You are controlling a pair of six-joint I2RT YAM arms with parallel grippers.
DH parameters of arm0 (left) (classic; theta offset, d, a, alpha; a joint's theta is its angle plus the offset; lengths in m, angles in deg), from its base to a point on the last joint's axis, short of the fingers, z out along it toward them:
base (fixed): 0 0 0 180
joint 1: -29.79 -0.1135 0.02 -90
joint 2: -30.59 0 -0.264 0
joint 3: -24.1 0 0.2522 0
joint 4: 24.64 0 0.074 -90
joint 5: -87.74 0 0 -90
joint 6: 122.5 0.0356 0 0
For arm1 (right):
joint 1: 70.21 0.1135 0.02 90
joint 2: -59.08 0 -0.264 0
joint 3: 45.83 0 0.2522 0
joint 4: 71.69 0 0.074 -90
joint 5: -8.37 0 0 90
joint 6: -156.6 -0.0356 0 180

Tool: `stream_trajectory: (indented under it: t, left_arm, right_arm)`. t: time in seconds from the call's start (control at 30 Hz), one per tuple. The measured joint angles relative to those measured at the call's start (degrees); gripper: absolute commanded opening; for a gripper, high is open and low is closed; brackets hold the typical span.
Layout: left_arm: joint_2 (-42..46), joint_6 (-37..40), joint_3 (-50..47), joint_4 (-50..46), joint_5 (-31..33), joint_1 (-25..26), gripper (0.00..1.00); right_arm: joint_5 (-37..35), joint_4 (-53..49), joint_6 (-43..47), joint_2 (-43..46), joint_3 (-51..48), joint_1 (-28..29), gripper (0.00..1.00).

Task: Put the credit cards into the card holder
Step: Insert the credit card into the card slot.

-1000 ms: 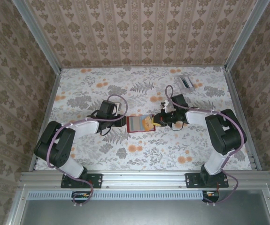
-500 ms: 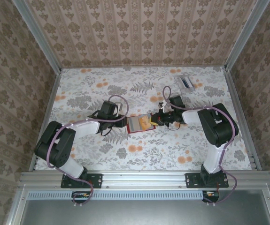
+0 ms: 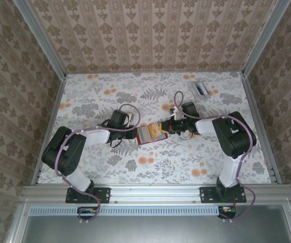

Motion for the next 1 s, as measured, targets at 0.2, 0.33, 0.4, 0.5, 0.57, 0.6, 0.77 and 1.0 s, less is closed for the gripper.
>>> stream_trajectory:
  t: [0.2,0.33,0.4,0.5,0.57,0.6,0.77,1.0]
  left_arm:
    - [-0.26,-0.33,0.09,-0.02,0.0,0.07,0.21]
    - [-0.37,-0.35,0.11,0.0,0.13,0.07,0.2]
    - [-0.59,-0.39,0.17,-0.02,0.13,0.07,0.19]
    - [-0.72,-0.83,0.2,0.0,0.48,0.04,0.18]
    - [-0.72,-1.22,0.2,-0.02,0.98,0.04,0.17]
    - [-0.72,-1.31,0.22,-0.02,1.07,0.0,0.15]
    - [-0.72,-1.73,0.22,-0.11,2.32,-0.11,0.14]
    - [-0.83,-1.88,0.87,-0.98,4.09,-0.13,0.13]
  right_arm:
    - [0.0,-0.02,1.92,-2.67,0.0,0.0,0.0]
    - [0.04,0.22,2.78,-2.89,0.0,0.09,0.0]
    - [0.04,0.52,2.91,-2.89,-0.07,0.22,0.0]
    - [0.44,3.69,2.38,-2.89,-0.94,0.37,0.0]
    - [0.85,6.38,1.77,-2.89,-1.84,0.37,0.0]
    - [0.98,7.08,1.42,-2.89,-2.03,0.37,0.0]
    - [1.42,10.73,-0.28,-2.89,-2.29,0.37,0.0]
    - [1.97,13.92,-2.29,-3.17,-2.27,0.46,0.0]
